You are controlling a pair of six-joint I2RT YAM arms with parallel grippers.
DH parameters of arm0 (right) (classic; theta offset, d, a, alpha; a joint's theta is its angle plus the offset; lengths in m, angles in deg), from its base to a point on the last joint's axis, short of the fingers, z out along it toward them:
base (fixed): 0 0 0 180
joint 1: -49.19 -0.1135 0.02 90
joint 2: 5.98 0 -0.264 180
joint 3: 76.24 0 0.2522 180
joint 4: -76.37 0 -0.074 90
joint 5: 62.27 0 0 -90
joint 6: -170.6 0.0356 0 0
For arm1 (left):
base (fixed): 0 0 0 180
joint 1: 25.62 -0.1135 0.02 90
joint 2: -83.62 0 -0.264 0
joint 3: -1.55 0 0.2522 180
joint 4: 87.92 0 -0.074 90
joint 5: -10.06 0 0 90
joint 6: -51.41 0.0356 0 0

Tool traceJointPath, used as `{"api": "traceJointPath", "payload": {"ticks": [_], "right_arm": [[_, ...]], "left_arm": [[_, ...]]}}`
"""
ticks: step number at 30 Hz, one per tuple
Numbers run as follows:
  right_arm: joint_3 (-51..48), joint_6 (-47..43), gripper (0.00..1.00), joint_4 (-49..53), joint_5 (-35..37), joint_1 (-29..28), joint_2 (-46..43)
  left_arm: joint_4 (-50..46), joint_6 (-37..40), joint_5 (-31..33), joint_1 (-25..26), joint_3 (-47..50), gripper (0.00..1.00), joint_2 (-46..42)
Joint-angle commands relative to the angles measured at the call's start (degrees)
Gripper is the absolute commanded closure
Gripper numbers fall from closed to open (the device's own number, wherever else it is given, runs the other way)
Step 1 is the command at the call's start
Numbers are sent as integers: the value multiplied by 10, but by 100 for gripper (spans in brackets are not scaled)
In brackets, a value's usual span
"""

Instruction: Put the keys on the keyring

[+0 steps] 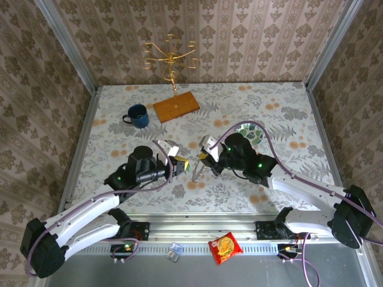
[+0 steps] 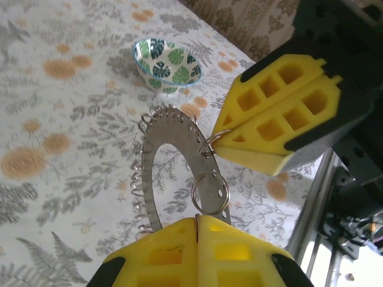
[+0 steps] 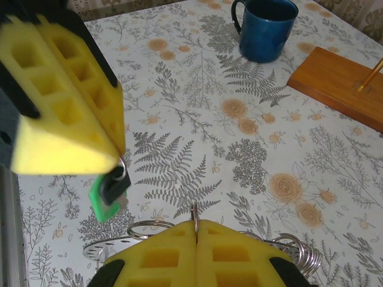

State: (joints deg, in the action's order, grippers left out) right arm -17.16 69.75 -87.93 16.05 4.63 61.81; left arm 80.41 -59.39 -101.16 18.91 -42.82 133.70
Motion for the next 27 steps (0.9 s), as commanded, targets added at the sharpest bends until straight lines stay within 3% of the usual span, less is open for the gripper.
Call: {"api": "traceJointPath", "payload": {"ticks": [1,7,14,27], "right_arm": [[-3,11,100,-42,-13,-6,4],[-22,-4,100,-65,-27,-7,4],[-57,-83,100,-117,-43,-11,-3],[-58,-136,100,-121,-47,-30,9]], "left_arm": [[32,-81,-23,-4,-16,100,6],[72,-93,-39,-4,1,100,6],[81,-91,-69,-11,20,100,4],[105,-72,-87,-17,58,100,-13]]}}
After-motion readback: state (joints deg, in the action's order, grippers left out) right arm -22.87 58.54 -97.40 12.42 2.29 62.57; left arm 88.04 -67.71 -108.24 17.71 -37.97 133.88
